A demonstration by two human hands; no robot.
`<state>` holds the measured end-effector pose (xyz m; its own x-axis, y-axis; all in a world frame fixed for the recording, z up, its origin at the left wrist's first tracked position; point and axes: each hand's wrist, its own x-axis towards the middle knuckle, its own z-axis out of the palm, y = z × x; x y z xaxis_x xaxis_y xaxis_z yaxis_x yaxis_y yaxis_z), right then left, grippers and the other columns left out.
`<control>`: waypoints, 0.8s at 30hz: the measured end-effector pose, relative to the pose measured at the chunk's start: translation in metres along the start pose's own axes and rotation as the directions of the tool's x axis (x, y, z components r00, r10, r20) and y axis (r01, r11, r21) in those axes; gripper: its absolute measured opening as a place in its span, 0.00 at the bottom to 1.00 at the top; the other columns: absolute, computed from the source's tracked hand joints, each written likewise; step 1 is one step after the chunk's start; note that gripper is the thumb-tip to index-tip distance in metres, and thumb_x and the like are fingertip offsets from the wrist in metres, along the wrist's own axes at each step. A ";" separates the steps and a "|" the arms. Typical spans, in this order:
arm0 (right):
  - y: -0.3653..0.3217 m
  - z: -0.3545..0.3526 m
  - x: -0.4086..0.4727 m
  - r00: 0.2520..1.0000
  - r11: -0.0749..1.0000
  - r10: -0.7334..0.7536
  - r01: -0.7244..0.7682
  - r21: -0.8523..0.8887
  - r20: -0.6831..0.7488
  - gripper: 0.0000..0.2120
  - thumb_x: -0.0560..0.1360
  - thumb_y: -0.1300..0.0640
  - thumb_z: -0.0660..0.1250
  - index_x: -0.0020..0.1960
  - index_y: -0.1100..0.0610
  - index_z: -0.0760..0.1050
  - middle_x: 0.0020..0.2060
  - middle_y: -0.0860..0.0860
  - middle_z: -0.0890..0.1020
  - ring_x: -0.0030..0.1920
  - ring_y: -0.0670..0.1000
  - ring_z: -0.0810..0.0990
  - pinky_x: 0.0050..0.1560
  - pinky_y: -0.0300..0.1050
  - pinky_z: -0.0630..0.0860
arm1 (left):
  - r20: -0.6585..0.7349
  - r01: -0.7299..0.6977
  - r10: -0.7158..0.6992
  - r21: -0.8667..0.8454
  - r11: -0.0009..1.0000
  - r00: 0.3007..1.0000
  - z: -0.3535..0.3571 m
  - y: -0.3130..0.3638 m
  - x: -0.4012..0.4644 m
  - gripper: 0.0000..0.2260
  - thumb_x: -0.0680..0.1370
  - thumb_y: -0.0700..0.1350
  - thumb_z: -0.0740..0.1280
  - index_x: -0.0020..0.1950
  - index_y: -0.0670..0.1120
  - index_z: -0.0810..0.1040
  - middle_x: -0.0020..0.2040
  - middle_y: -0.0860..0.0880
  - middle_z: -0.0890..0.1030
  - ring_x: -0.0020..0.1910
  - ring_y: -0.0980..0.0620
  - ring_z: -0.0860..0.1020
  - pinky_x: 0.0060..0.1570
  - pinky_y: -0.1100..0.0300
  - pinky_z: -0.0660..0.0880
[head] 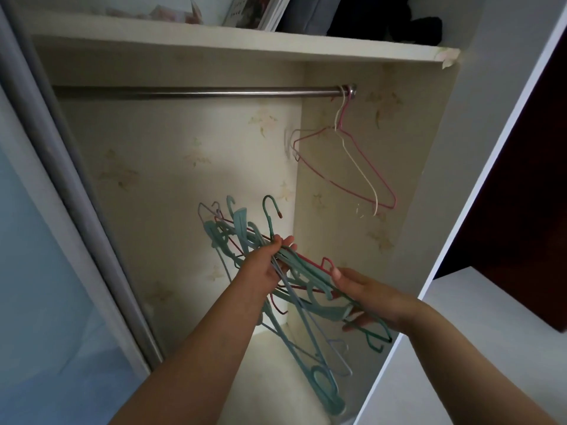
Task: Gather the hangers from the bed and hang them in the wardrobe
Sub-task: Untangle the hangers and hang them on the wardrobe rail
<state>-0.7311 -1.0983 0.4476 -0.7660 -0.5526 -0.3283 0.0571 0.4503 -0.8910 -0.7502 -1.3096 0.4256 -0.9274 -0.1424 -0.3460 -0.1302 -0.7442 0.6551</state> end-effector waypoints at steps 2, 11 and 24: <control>0.006 0.000 0.009 0.999 0.999 -0.030 0.028 0.036 0.042 0.31 0.72 0.31 0.60 0.66 0.50 0.71 0.59 0.52 0.79 0.57 0.54 0.81 0.56 0.54 0.79 | 0.033 0.014 -0.015 0.019 1.000 0.999 0.002 -0.004 -0.002 0.03 0.80 0.39 0.64 0.47 0.41 0.76 0.51 0.43 0.83 0.47 0.48 0.82 0.41 0.54 0.79; 0.029 -0.001 0.013 0.963 0.990 -0.123 0.103 0.095 0.242 0.40 0.58 0.31 0.75 0.54 0.62 0.70 0.45 0.55 0.77 0.47 0.50 0.79 0.55 0.52 0.78 | 0.179 -0.001 -0.028 0.158 0.987 0.983 0.005 -0.006 -0.012 0.04 0.79 0.34 0.63 0.50 0.39 0.77 0.49 0.44 0.85 0.47 0.50 0.84 0.50 0.56 0.80; 0.007 -0.010 0.024 0.984 0.996 -0.072 0.079 0.035 -0.164 0.08 0.77 0.52 0.66 0.47 0.58 0.73 0.52 0.58 0.81 0.42 0.51 0.83 0.43 0.46 0.78 | 0.159 0.043 -0.080 0.228 0.973 0.984 -0.022 -0.012 -0.022 0.10 0.80 0.39 0.60 0.55 0.39 0.79 0.32 0.50 0.76 0.25 0.57 0.72 0.27 0.64 0.73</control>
<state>-0.7555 -1.1008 0.4366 -0.8629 -0.4610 -0.2070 0.0187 0.3803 -0.9247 -0.7209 -1.3119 0.4111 -0.9577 0.0233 -0.2868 -0.2464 -0.5808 0.7758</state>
